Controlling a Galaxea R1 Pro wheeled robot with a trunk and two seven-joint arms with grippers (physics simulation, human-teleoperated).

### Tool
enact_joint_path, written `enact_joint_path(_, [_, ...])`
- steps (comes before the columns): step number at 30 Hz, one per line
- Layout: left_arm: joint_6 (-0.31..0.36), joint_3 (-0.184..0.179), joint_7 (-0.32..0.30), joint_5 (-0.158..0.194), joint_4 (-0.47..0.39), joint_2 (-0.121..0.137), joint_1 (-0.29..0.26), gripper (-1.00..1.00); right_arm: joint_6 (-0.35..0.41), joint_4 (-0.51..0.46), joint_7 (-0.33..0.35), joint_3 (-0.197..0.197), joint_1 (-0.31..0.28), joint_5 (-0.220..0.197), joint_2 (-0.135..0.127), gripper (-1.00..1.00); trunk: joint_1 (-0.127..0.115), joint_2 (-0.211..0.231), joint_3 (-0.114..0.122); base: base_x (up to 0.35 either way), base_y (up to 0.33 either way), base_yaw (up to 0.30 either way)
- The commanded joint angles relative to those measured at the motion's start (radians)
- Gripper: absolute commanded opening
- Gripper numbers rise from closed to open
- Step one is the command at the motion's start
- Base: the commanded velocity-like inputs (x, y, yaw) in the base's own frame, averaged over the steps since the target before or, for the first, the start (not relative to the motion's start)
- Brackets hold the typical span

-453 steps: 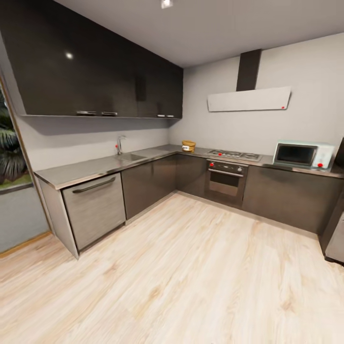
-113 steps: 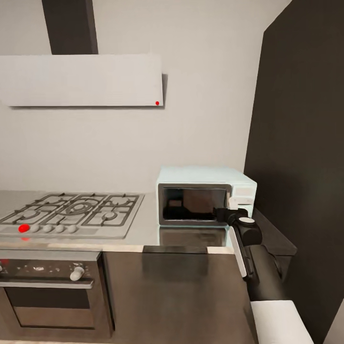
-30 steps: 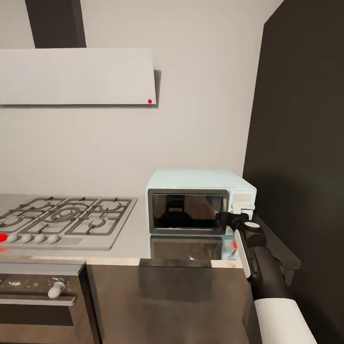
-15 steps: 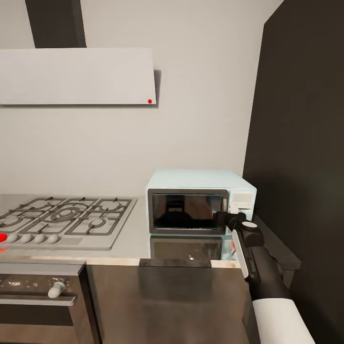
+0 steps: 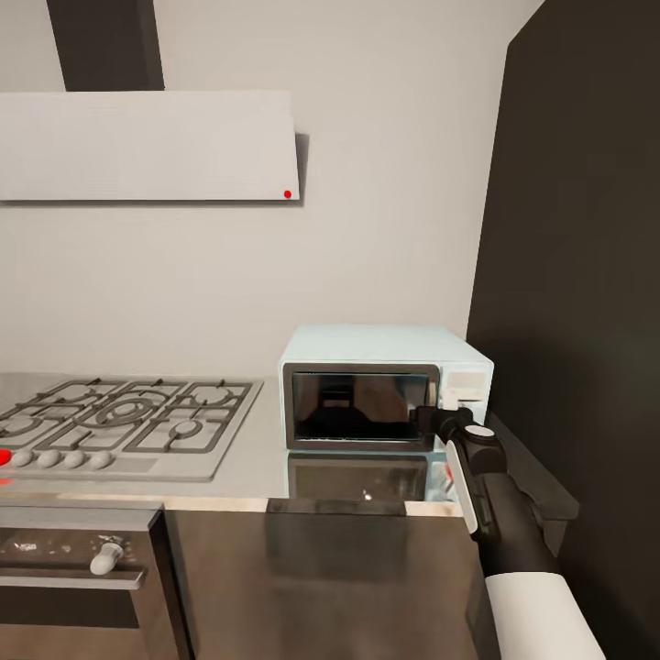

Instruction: In the kitchen, take the popcorn bag from the countertop, put it into the microwave, and heat it until the popcorn is cooked so the cooked popcorn ends up inside the bag.

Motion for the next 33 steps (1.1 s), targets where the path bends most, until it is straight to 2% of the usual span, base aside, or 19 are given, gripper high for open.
enact_joint_path(1, [-0.002, 0.002, -0.001, 0.005, 0.0, 0.0, 0.0, 1.0, 0.005, -0.001, 0.004, -0.001, -0.001, 0.01, 0.001, 1.0, 0.0, -0.001, -0.001, 0.0, 0.0, 0.0])
enact_joint_path(6, [-0.002, 0.002, -0.001, 0.005, 0.0, 0.0, 0.0, 1.0, 0.005, -0.001, 0.004, -0.001, -0.001, 0.011, 0.0, 1.0, 0.0, -0.001, -0.001, 0.0, 0.0, 0.0])
enact_joint_path(7, [-0.002, 0.002, -0.001, 0.005, 0.0, 0.0, 0.0, 1.0, 0.005, -0.002, 0.004, -0.001, -0.001, 0.011, 0.001, -1.0, 0.0, -0.001, -0.001, 0.0, 0.0, 0.0])
enact_joint_path(25, [-0.002, 0.002, -0.001, 0.004, 0.0, 0.0, 0.0, 1.0, 0.007, -0.003, 0.001, 0.0, -0.001, 0.012, 0.001, -1.0, 0.0, -0.001, -0.001, 0.0, 0.0, 0.0])
enact_joint_path(33, [-0.002, 0.006, -0.001, 0.005, 0.0, -0.002, 0.0, 1.0, 0.005, 0.0, -0.001, -0.001, -0.001, 0.014, -0.002, -1.0, 0.0, -0.001, -0.001, -0.156, 0.093, 0.0])
